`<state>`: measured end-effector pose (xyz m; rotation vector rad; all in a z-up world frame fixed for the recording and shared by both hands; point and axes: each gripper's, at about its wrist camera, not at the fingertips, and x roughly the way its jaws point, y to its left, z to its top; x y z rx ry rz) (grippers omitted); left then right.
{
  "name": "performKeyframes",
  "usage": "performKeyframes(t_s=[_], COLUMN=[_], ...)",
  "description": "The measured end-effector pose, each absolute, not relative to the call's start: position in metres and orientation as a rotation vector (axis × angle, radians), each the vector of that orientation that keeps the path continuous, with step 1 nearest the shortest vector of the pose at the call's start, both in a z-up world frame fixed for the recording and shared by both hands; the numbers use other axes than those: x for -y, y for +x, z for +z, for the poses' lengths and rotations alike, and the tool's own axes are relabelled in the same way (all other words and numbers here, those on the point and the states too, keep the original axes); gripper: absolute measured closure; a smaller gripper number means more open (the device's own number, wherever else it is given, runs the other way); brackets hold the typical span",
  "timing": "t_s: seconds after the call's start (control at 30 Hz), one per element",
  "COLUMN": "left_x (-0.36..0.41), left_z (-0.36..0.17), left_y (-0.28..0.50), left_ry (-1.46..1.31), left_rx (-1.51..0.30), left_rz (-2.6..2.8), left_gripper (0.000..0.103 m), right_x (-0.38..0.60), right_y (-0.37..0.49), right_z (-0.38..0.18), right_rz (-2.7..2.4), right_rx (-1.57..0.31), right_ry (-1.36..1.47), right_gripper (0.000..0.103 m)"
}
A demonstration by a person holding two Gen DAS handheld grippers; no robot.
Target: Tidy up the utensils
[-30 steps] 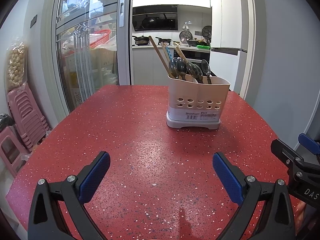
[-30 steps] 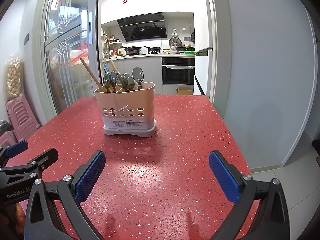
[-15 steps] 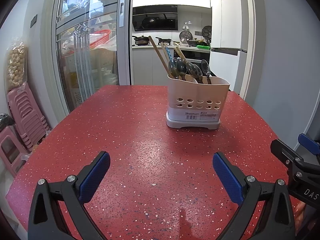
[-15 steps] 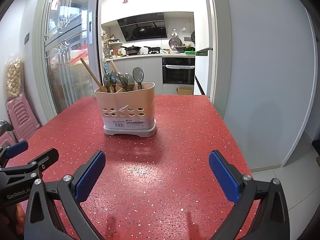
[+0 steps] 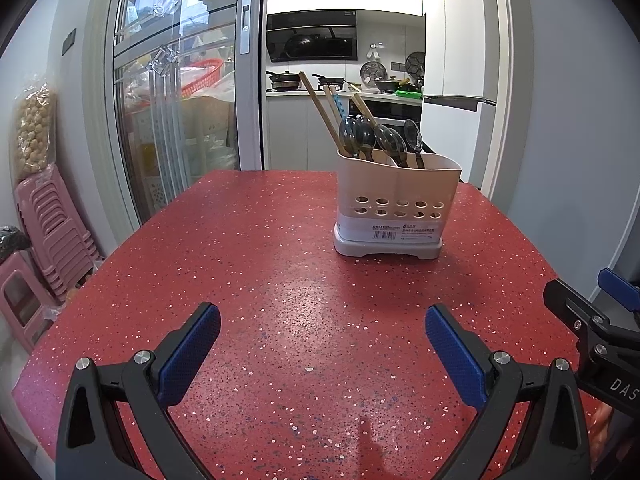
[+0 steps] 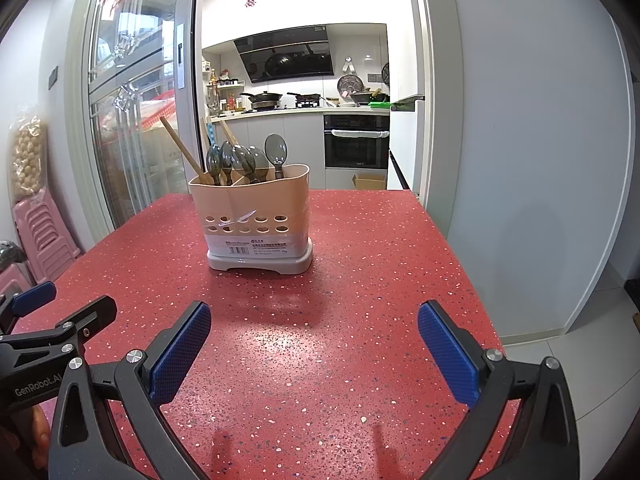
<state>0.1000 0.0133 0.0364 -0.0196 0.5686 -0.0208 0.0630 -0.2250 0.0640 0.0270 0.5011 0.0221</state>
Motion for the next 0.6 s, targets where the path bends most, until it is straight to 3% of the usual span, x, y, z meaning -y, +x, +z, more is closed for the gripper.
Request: performKeyframes(t_s=[0.6], left_x=[-0.0129], left_z=[0.0359], left_y=[0.1009], left_ry=[-0.018], left_rx=[-0.574], left_rz=[-0.019], left_gripper=[0.000], right_x=[0.2253], right_y=[0.0618], right_z=[0.0644], right_rz=[0.022], right_rx=[-0.501], right_ry=[0.028], right_gripper=[0.000])
